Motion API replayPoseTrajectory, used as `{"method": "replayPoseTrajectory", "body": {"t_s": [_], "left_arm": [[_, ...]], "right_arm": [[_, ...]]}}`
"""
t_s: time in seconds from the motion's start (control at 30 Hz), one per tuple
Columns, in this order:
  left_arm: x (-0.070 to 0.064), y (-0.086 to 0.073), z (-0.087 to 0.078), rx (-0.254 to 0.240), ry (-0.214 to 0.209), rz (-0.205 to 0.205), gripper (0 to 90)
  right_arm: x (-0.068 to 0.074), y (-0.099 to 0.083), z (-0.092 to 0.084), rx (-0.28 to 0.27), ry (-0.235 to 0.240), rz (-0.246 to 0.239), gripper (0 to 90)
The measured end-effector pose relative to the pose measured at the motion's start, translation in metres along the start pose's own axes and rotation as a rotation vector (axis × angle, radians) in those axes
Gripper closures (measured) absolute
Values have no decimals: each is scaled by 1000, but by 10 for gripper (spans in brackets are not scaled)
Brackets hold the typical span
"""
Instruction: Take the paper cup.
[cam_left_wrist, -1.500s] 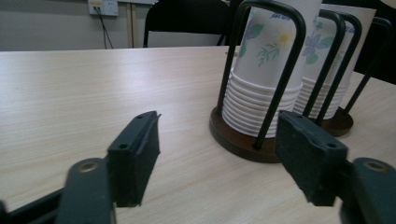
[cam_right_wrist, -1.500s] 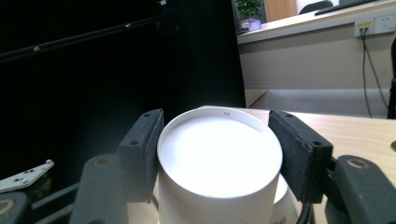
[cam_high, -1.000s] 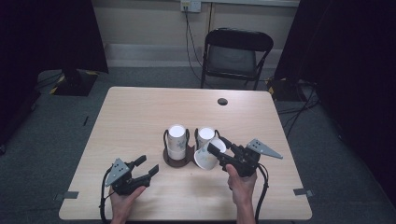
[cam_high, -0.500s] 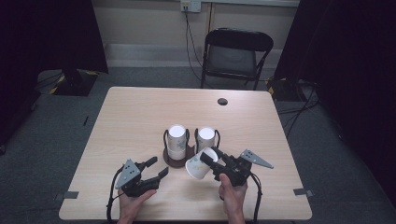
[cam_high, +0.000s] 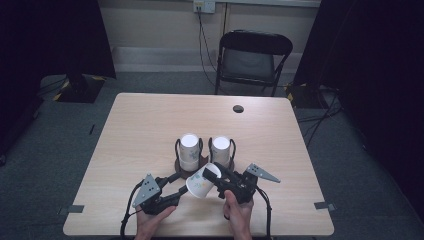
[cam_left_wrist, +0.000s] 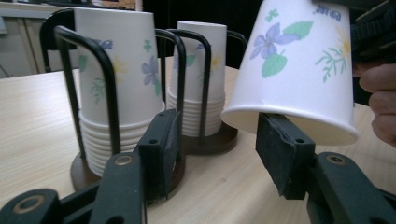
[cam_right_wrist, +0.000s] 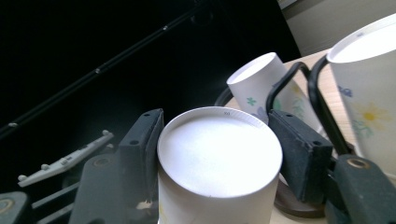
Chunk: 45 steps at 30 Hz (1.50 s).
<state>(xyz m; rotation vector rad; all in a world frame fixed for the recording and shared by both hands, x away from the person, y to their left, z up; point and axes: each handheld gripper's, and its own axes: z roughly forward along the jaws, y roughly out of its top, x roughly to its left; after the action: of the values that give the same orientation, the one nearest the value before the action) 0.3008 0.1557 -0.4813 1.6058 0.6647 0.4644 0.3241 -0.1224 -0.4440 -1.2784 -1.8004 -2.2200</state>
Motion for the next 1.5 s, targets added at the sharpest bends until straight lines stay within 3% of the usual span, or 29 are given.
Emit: {"method": "replayPoseTrajectory", "body": {"t_s": [0.3,0.53,0.67,1.03,1.3,1.5], "left_arm": [[-9,-2,10,21,14,42,463],[-11,-1,10,-17,17,59,485],[-13,-1,10,-16,21,71,510],[-15,0,9,-27,39,95,690],[-12,0,10,-39,41,80,800],[-10,0,10,-40,10,70,826]], "right_arm": [[5,-2,7,37,41,19,375],[6,-5,13,64,58,35,372],[4,-5,15,74,68,46,368],[-5,-6,18,110,49,101,353],[-4,-5,15,84,26,70,343],[-6,-4,13,85,-9,43,348]]}}
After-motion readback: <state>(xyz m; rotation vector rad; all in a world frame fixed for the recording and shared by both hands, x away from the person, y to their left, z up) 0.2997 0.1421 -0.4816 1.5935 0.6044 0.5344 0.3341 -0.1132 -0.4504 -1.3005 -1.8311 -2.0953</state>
